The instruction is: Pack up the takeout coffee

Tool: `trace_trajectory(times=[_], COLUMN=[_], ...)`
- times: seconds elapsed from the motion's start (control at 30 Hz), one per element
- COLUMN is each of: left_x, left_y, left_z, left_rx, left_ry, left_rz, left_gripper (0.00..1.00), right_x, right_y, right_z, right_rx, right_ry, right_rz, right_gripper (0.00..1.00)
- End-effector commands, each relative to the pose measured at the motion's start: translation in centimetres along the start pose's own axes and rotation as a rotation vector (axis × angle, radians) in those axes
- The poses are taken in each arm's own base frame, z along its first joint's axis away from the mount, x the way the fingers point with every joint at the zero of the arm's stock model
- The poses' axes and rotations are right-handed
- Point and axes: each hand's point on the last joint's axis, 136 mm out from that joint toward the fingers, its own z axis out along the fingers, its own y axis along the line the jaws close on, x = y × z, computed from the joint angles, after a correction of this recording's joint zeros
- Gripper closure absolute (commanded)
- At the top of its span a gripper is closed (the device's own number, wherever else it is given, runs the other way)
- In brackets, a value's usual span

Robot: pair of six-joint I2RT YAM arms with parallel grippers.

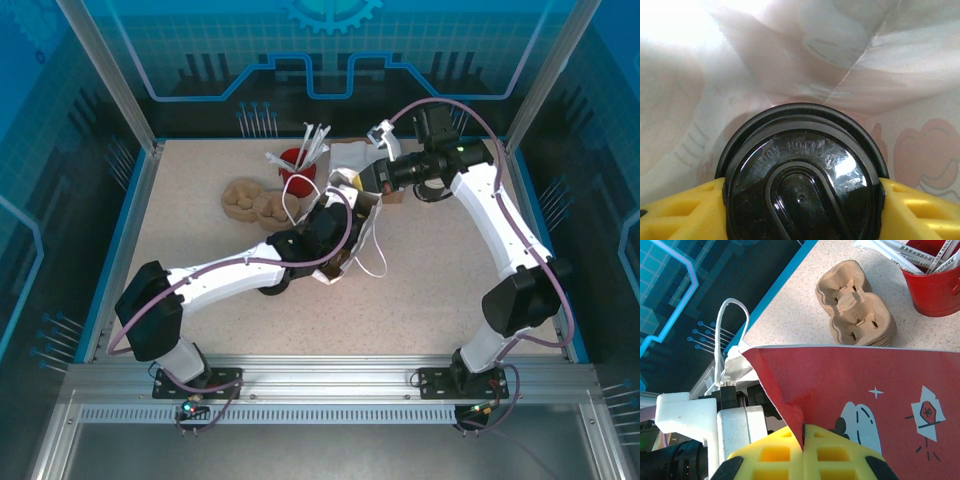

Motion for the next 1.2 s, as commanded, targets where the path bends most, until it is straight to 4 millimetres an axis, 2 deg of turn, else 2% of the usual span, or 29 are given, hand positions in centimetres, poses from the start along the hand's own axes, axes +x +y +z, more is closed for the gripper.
trace_trajectory(times=[0.0,0.4,0.8,1.17], left_x=[0.0,0.5,1.4,2.0], left_y=[0.4,0.5,0.6,1.4], left_z=[0.7,1.3,2.4,2.6], left_rx=[-0.026,-0.035,-0.054,-0.066], left_ry=[-0.028,-0.017,0.065,0.154], left_rz=[0.008,0.019,0.014,-0.041], left_gripper=[0.36,0.36,0.35,0.35], right_x=[-0.4,-0.4,-0.3,1.0], right_y=[0.7,1.0,1.0,0.9], right_z=[-0.1,0.3,0.8,1.6], right_rx=[-0.042,-0.062,-0.078,-0.108], right_ry=[0.002,0.015,0.02,0.042], right_rz=[-0.011,-0.007,0.004,0.049], right_gripper=[1.0,1.0,1.0,1.0])
